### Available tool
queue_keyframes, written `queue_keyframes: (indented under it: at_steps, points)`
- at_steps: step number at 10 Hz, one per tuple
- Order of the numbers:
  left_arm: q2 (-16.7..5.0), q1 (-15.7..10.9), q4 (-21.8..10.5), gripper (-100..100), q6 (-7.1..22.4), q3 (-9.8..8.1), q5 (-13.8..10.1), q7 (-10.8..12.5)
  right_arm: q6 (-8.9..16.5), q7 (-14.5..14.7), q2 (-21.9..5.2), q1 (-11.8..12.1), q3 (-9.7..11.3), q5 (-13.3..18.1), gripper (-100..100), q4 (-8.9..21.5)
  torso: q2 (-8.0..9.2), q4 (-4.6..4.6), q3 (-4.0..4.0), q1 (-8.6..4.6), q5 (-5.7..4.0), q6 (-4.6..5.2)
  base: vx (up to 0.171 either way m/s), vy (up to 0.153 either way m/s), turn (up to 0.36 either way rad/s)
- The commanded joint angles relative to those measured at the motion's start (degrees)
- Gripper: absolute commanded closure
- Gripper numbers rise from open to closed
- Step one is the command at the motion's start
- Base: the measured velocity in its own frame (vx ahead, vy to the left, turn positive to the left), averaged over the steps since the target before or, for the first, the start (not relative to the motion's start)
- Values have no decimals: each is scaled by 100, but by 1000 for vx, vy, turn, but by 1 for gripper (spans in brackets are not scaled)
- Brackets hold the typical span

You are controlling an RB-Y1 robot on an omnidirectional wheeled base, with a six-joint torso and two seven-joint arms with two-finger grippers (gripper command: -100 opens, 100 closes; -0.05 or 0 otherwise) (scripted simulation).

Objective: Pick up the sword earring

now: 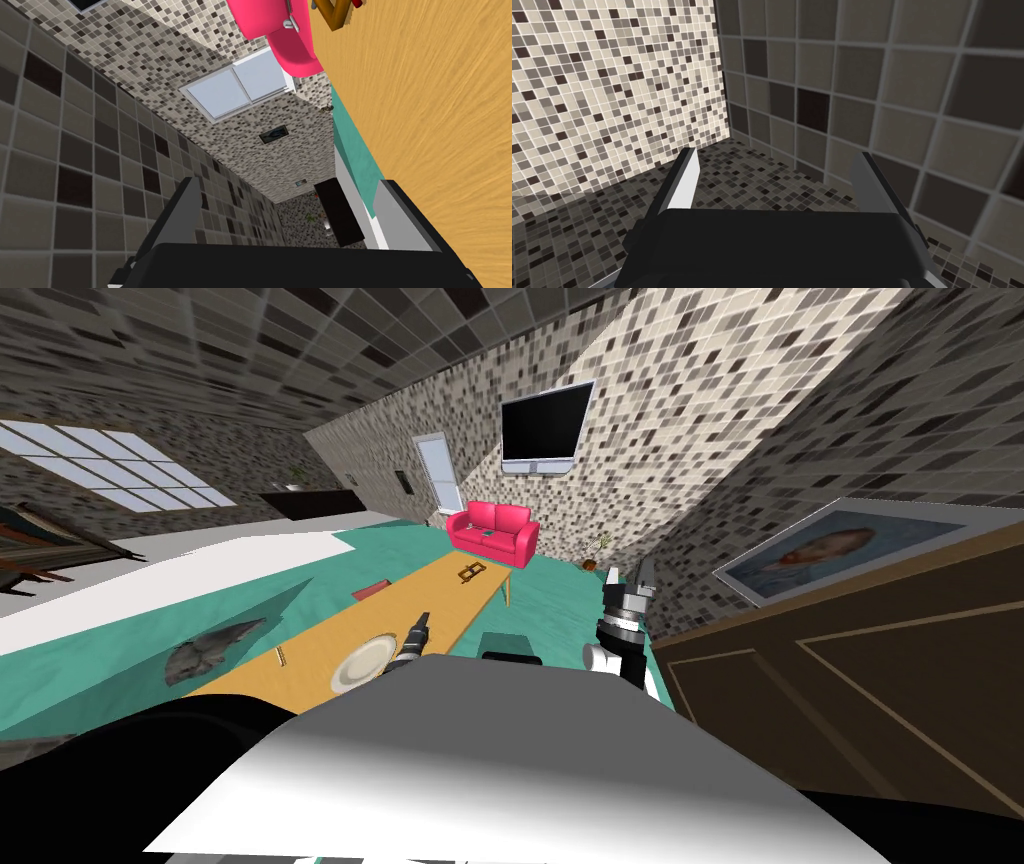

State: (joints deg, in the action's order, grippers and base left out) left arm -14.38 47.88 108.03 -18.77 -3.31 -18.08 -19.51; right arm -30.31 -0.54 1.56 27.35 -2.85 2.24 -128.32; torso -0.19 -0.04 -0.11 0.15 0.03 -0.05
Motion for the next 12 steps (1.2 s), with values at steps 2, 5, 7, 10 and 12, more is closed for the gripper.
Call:
queue_keyframes:
  at_steps: [2,5,7,10,12]
  points:
    - [-105,269,-423,-100,83,-28,-312,-305,0,0,0,-1,1,0,0,0,1,0,0,-5,-1,4,28,31,-269]
    - [-187,466,-885,-100,153,-34,-599,-633,0,0,0,0,0,0,0,0,-4,-1,-2,-2,0,-1,35,33,-211]
    - [-266,625,-1297,-100,213,-28,-884,-969,0,0,0,0,0,0,0,0,-5,-1,-3,-6,-2,2,44,29,-280]
    - [-306,690,-1604,-100,239,-21,-1023,-1175,0,0,0,0,0,0,0,0,-8,-1,-5,-17,-4,2,35,7,-112]
    - [-344,747,-1814,-100,263,-11,-1160,-1364,0,0,0,0,0,0,0,0,-6,-1,-3,-18,-4,2,33,6,-125]
